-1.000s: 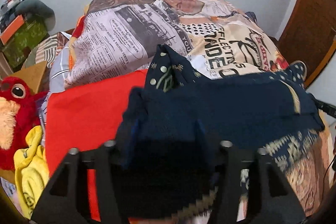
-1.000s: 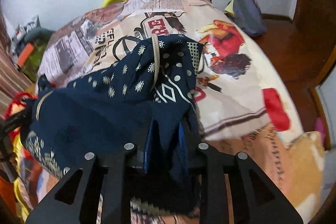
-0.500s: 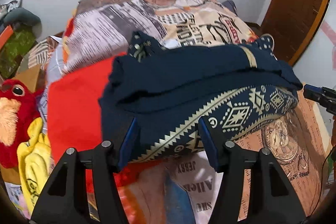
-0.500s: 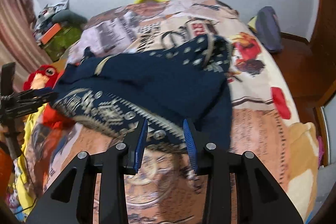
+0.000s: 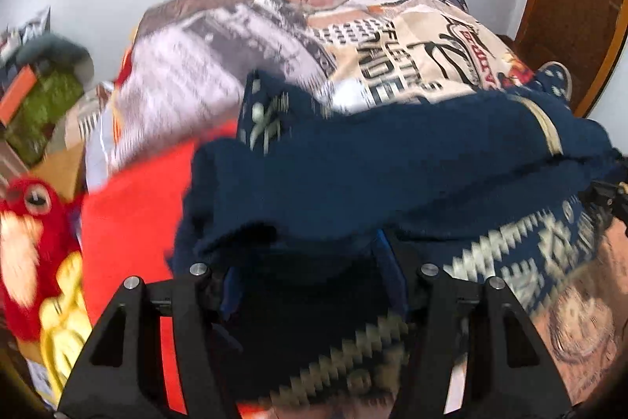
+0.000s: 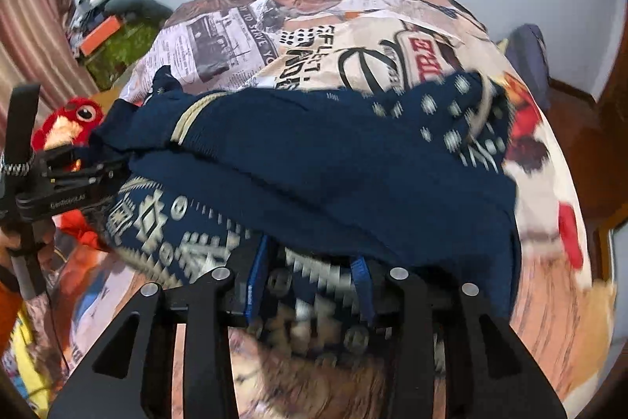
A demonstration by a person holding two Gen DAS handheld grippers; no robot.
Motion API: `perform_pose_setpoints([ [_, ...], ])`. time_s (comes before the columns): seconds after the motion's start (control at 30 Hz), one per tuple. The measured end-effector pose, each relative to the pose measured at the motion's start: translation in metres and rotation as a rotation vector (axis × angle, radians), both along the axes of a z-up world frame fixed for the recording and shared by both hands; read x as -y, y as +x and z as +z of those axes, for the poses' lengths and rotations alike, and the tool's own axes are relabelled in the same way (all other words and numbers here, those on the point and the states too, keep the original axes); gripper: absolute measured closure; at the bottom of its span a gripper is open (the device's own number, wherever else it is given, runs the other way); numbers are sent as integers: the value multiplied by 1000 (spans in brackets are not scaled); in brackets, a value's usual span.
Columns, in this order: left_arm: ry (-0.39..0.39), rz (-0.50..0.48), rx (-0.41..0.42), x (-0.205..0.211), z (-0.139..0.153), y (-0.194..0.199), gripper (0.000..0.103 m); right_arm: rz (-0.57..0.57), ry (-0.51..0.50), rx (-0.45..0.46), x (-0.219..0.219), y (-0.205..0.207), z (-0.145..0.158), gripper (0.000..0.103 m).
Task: Fold large clothes
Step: 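Lower the folded hoodie onto the bed with both tools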
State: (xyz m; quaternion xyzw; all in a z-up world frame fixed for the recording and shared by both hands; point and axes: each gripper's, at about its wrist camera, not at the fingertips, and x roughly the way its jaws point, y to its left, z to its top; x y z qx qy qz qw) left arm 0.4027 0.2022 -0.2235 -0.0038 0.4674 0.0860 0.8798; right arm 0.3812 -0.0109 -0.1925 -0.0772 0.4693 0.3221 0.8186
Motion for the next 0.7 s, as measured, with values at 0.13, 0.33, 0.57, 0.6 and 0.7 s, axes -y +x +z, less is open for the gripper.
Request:
perform_pose_setpoints([
  [0.13,11,1,24,-13,21,40,44,-12,-63,39,-13,45,13,67],
  [0.33,6,124,195,-41,87,60,44,-186,-62,197,-9,82,66,67],
  [0.57,-23,39,185,-26,93,31,42,-70,-20,229,-16,44,83,56],
  [0.6,-31,18,169,-20,88,27,41,-48,-22,231,-19,37,80,55],
  [0.7,-49,-42,120,-1,73,16,41,33,-22,201,-34,12,65,55],
])
